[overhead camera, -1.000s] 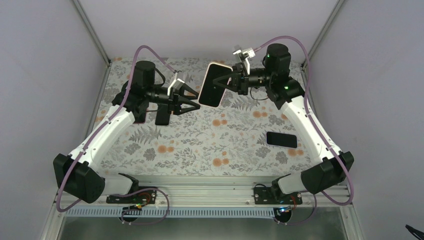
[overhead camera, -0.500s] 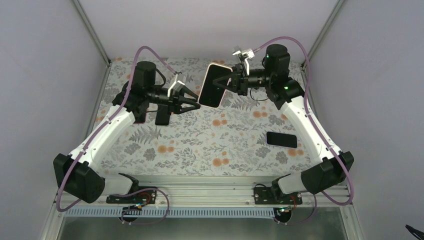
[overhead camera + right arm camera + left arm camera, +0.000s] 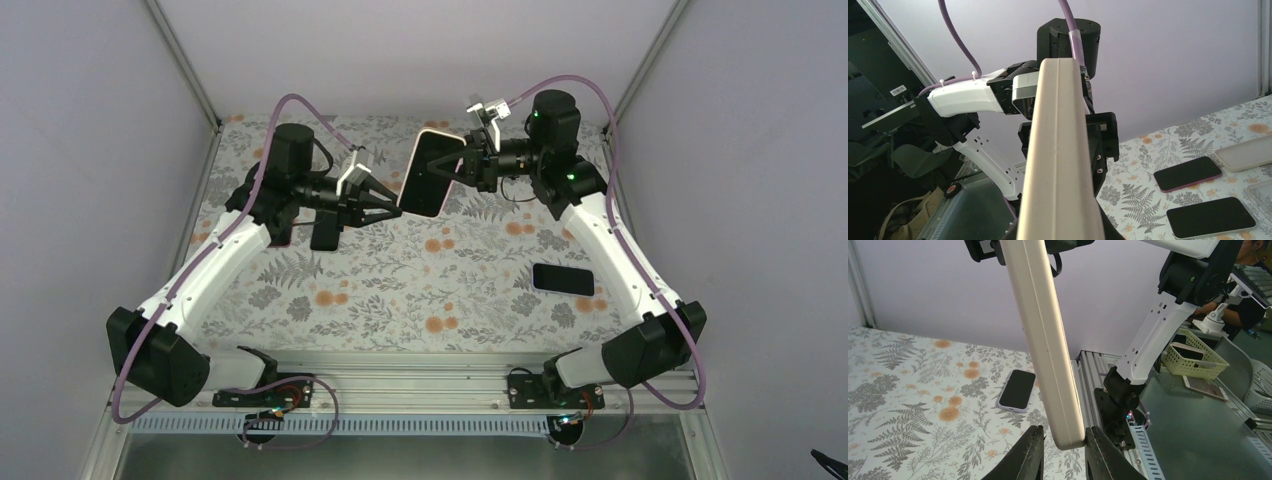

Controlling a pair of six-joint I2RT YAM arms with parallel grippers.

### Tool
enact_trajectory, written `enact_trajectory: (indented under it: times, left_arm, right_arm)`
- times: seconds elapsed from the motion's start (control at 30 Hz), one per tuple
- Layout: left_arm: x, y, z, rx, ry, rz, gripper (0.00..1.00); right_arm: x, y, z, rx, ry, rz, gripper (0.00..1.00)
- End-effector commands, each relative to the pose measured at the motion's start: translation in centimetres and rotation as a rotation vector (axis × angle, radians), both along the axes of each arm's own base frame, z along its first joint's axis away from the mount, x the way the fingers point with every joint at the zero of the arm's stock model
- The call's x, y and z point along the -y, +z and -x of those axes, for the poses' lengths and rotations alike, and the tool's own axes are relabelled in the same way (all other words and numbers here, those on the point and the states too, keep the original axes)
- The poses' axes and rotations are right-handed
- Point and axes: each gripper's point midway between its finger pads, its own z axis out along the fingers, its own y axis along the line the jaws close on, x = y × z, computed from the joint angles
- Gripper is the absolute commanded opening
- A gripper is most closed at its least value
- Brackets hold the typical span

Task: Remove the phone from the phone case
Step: Remove the phone case from the phone.

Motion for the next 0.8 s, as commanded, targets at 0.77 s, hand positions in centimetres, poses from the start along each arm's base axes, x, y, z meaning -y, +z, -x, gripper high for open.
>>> enact_trajectory:
  times: [0.77]
  left_arm:
    - [-0.12,-0.41,0.06,0.04,0.002,-0.007,0.26]
  right_arm:
    - [0.86,2.07,2.32,0.052,0.065,-0.038,0.04]
